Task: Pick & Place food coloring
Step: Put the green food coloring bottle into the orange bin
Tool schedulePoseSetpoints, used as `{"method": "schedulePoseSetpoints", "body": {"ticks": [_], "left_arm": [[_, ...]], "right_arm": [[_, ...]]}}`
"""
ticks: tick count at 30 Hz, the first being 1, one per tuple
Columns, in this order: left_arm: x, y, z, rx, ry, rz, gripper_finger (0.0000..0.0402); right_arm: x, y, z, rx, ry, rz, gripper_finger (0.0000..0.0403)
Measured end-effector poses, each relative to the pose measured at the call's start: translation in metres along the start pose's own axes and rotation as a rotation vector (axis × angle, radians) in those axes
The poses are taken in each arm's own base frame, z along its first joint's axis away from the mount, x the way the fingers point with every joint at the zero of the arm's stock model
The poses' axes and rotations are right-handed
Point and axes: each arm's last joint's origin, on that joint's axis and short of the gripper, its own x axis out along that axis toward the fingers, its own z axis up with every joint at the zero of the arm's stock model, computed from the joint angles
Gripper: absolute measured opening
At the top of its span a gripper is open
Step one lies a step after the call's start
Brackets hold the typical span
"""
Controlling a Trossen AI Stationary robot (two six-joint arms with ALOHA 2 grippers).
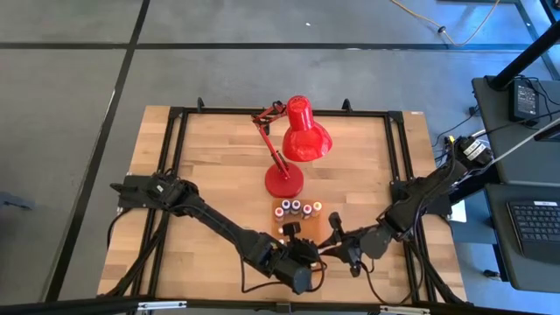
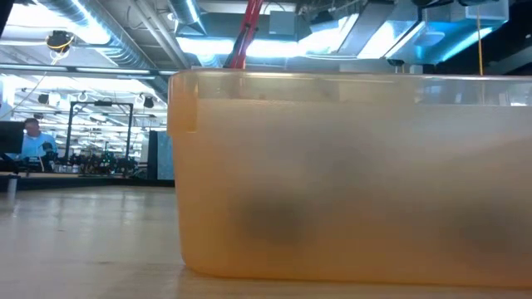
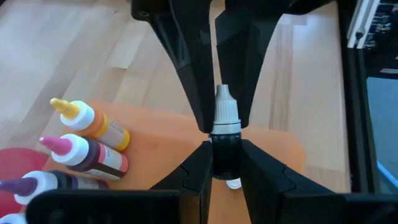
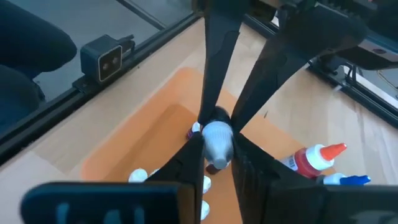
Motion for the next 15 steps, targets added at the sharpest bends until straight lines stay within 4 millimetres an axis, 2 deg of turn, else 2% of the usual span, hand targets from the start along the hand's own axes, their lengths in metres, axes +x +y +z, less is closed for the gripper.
{"method": "schedulePoseSetpoints", "body": {"ticks": [15], "left_arm": [[0.0002,0.0010,-0.0012,-0.029,0.020,-0.003,0.0078]], "right_arm": [[-0.0004,-0.0005,-0.0005,0.027,0.008,-0.002,0.0063]]}}
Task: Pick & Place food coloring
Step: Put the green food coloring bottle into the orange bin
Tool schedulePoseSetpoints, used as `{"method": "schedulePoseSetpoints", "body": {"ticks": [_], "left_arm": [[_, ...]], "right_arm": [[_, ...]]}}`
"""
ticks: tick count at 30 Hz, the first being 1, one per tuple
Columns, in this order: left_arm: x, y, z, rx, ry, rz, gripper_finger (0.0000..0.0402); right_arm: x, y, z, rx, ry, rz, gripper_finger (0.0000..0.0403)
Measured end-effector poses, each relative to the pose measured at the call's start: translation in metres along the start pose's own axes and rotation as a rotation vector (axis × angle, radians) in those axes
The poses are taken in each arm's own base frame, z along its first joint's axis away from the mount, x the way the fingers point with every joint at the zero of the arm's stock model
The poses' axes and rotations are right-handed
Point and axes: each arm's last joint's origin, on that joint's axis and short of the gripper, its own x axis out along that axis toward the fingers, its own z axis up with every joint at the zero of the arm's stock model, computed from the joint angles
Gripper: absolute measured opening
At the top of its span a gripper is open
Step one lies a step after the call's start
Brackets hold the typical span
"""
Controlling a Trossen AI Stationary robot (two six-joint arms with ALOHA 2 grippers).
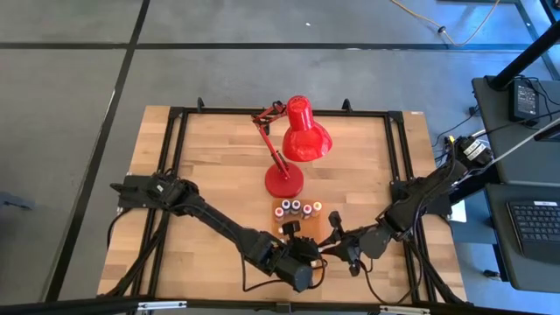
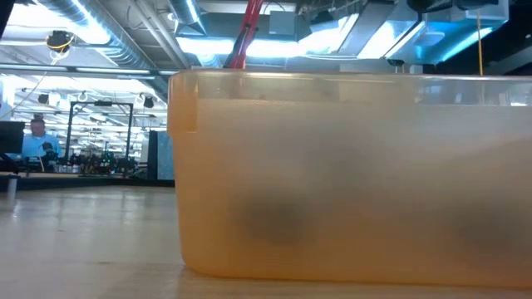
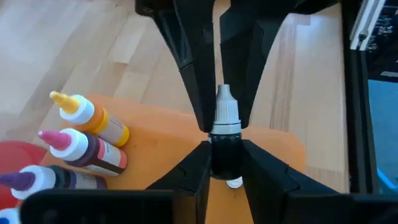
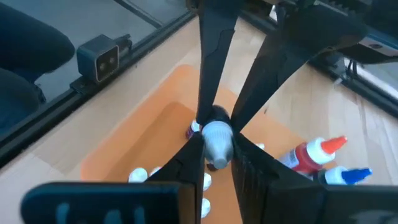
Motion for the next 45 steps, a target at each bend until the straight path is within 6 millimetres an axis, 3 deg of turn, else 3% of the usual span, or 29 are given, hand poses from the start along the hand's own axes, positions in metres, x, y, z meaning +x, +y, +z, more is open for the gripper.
{"method": "schedulePoseSetpoints", "body": {"ticks": [7,13,17,23,29,34,38,45], "left_arm": [[-0.005,0.008,-0.012,0.034,0.130,0.050,0.0141],[-0.043,0.031,-0.021,0.058,0.148,0.344,0.0168],[-0.058,0.031,-0.037,0.073,0.083,0.470,0.0170],[-0.049,0.032,-0.068,0.080,0.139,0.519,0.0165],[-0.024,0.030,-0.102,0.044,0.309,0.428,0.0167],[-0.011,0.016,-0.124,0.086,0.484,0.180,0.0168],[-0.016,0.007,-0.130,0.091,0.532,0.095,0.0165],[-0.025,0.000,-0.137,0.151,0.522,0.106,0.0168]], "right_arm": [[-0.004,-0.009,0.009,0.080,0.143,-0.003,0.0063],[-0.005,-0.020,0.016,0.151,0.306,0.034,0.0063],[-0.003,-0.032,0.020,0.215,0.429,0.010,0.0064],[0.017,-0.044,0.030,0.303,0.570,0.055,0.0064],[0.046,-0.044,0.028,0.321,0.801,0.090,0.0064],[0.069,-0.041,0.038,0.315,0.909,0.137,0.0064],[0.084,-0.039,0.042,0.306,0.956,0.140,0.0064],[0.103,-0.035,0.034,0.314,1.006,0.128,0.0064]]}}
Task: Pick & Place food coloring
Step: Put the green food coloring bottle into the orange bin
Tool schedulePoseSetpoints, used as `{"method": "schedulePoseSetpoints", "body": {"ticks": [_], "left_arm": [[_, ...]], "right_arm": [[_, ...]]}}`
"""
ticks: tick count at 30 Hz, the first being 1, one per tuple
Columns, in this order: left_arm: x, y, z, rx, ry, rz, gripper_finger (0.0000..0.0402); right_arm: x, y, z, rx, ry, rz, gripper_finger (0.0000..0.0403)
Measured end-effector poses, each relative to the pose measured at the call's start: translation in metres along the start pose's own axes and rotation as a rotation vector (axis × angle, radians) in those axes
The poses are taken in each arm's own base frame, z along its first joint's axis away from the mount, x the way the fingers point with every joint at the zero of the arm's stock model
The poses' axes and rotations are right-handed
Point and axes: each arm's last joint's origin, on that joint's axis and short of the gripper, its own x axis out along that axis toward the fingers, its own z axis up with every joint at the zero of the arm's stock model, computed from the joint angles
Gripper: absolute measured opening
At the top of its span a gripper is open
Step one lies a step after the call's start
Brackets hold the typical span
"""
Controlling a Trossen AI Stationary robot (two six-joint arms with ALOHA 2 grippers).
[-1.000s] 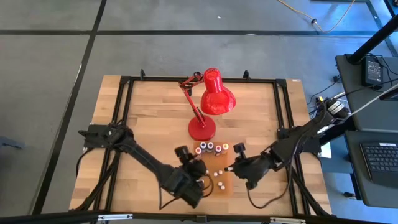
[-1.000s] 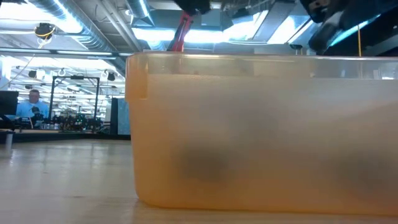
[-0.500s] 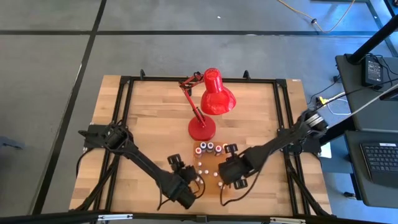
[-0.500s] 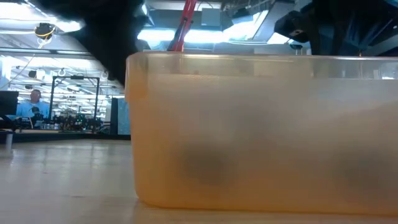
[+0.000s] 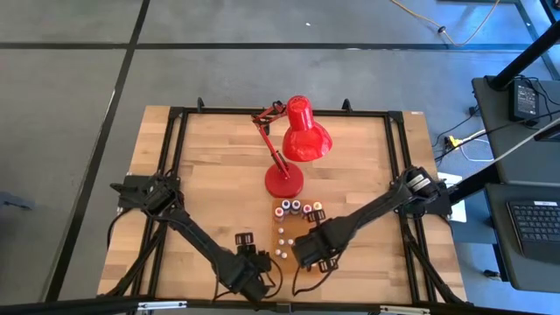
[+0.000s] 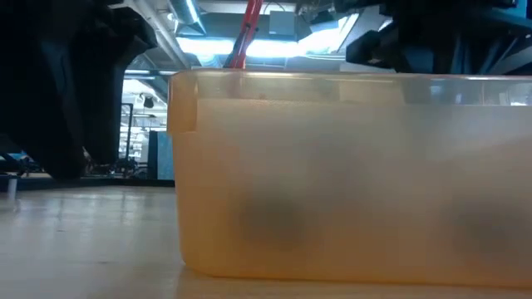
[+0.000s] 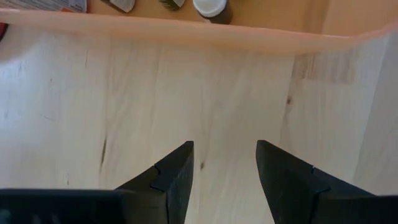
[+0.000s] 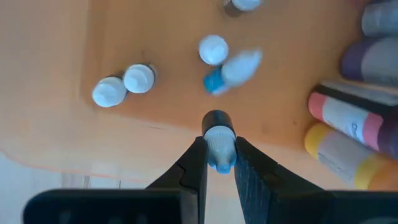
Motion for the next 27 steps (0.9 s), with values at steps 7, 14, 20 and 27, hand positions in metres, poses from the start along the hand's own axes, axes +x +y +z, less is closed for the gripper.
{"method": "schedulePoseSetpoints", "body": {"ticks": [7,14,20,27], "left_arm": [[-0.001,-0.001,-0.001,0.008,-0.012,0.012,0.0165],[-0.001,0.000,-0.001,0.010,-0.018,0.022,0.0168],[-0.001,0.000,-0.001,0.010,-0.027,0.031,0.0166],[-0.001,0.000,-0.001,0.009,-0.028,0.028,0.0167]], "right_arm": [[0.002,-0.006,0.000,0.055,0.021,-0.007,0.0065],[0.006,-0.005,0.001,0.029,0.025,-0.024,0.0065],[0.013,-0.004,0.003,0.023,0.031,-0.028,0.0065],[0.026,-0.004,0.006,0.022,0.052,-0.036,0.0078]]}}
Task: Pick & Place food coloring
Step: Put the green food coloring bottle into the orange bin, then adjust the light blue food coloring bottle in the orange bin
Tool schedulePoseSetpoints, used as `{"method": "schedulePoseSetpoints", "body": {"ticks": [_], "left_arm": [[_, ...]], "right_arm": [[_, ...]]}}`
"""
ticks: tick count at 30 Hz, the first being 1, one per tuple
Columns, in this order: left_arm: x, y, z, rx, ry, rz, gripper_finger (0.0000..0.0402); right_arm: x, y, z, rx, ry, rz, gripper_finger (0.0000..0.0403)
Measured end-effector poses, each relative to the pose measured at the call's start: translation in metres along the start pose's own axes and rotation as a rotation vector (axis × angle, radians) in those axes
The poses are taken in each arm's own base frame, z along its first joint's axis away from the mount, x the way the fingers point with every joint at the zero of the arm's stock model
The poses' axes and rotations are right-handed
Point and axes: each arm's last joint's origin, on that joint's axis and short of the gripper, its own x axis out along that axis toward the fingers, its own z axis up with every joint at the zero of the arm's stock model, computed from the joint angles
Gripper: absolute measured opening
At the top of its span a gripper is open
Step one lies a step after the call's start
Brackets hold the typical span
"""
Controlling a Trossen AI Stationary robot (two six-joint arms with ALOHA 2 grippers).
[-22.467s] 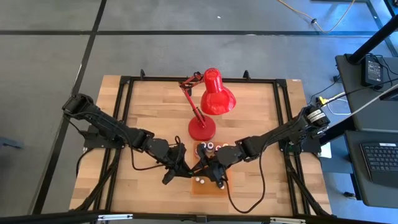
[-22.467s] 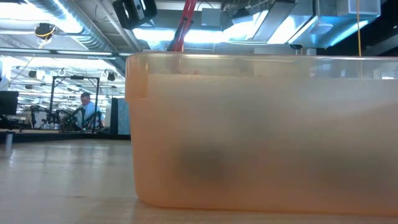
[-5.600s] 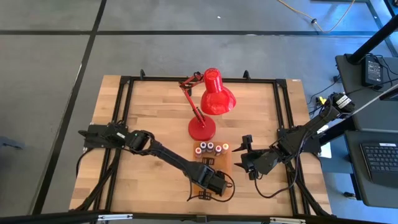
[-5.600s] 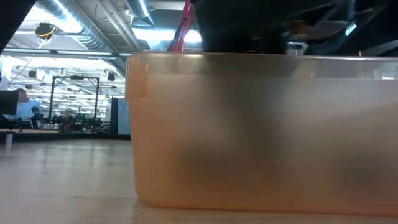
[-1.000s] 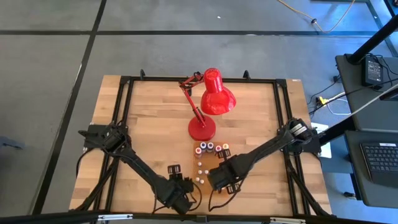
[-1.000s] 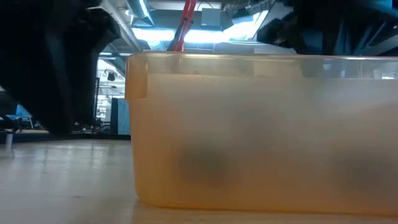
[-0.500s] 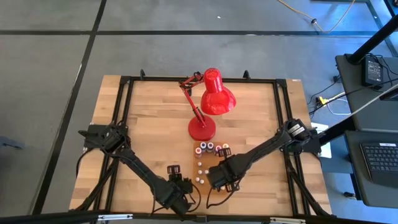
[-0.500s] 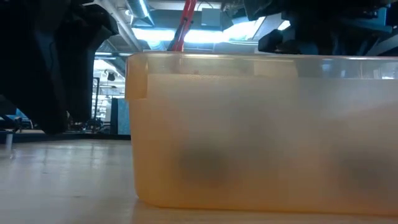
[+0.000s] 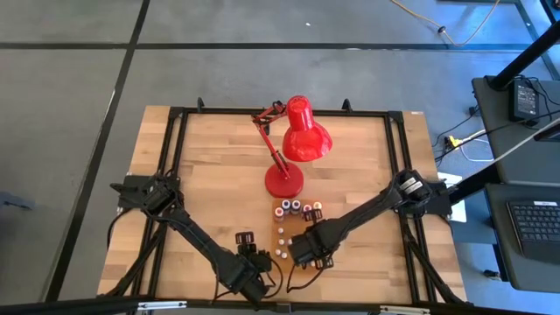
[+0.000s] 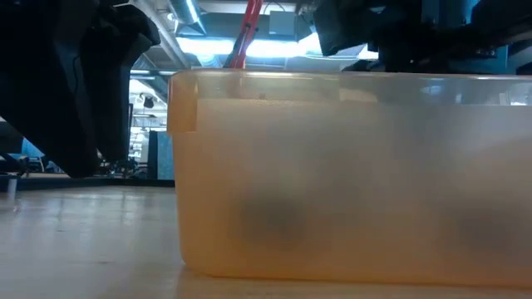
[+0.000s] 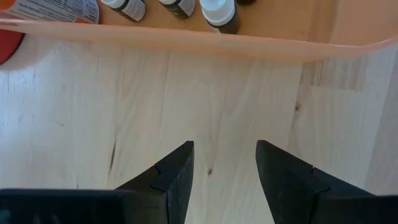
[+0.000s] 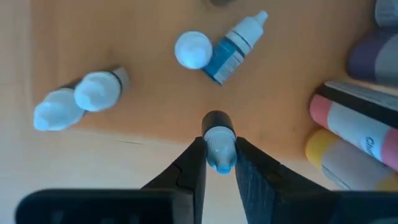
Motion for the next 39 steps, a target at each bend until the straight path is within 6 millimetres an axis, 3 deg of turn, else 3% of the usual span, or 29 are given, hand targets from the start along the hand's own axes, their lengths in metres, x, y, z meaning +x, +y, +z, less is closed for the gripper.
{"method": "schedulePoseSetpoints", "body": {"ticks": [9,23,32,39], "left_arm": [[0.000,-0.001,0.000,-0.001,0.004,-0.010,0.0165],[0.000,0.000,0.000,-0.002,0.004,-0.008,0.0165],[0.000,0.000,0.000,-0.002,0.004,-0.008,0.0168],[0.000,-0.001,0.000,-0.003,0.027,-0.029,0.0165]], "right_arm": [[0.015,-0.003,-0.001,0.018,-0.015,0.022,0.0084],[0.016,-0.004,-0.002,-0.008,-0.003,0.020,0.0086],[0.017,-0.004,-0.003,-0.004,0.002,0.019,0.0126],[0.012,-0.004,0.001,-0.004,-0.023,0.019,0.0133]]}}
